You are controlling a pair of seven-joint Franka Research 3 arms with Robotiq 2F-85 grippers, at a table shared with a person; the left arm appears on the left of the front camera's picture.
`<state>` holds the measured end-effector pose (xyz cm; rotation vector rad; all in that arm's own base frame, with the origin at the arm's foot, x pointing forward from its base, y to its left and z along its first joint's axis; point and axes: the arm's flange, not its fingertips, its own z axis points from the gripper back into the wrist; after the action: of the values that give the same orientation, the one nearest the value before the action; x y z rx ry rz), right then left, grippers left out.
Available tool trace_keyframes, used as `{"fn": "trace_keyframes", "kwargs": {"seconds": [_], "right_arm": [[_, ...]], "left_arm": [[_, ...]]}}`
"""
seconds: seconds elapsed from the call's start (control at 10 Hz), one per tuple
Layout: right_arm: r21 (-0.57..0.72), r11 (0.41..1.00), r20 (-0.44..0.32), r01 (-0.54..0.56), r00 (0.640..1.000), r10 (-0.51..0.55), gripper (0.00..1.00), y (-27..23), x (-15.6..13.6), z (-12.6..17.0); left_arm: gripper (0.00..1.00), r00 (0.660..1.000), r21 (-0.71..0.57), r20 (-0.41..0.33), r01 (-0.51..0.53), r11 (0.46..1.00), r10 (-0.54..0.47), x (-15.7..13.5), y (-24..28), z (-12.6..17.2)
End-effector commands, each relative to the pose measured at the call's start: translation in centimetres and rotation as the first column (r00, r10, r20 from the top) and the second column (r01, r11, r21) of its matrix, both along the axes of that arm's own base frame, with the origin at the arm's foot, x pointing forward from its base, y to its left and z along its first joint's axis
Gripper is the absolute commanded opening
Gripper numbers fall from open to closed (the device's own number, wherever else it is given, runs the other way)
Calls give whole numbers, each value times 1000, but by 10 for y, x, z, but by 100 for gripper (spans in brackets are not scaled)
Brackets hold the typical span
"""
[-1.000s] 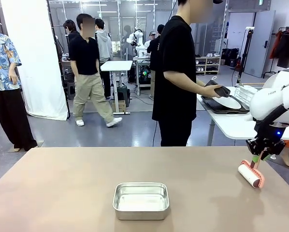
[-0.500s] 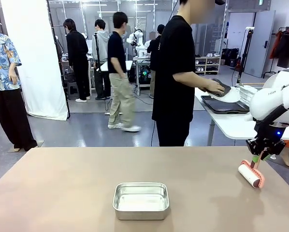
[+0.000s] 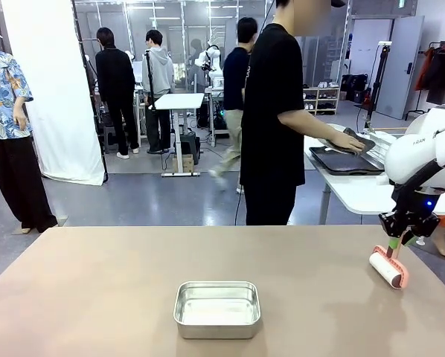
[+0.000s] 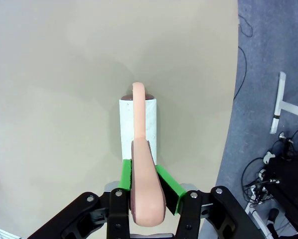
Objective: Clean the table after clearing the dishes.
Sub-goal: When the right (or left) Handle tray is removed, use the right hand (or left hand) to clean the right (or left) side of the table with the Lint Roller.
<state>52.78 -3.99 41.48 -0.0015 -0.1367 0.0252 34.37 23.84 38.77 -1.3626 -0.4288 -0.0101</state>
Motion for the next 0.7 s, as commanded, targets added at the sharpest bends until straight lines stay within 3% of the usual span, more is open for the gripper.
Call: {"fn": "trace_keyframes", "kwargs": {"seconds": [0.0, 0.6], "right_arm": [[-70, 996, 35, -63, 997, 65, 23, 3, -6, 17], [-129, 985, 123, -111, 984, 127, 23, 9, -19, 48]], "left_arm": [[100, 1000, -2, 8, -8, 1000, 8, -4, 0, 2], [100, 1000, -2, 8, -8, 1000, 8, -4, 0, 2]]}}
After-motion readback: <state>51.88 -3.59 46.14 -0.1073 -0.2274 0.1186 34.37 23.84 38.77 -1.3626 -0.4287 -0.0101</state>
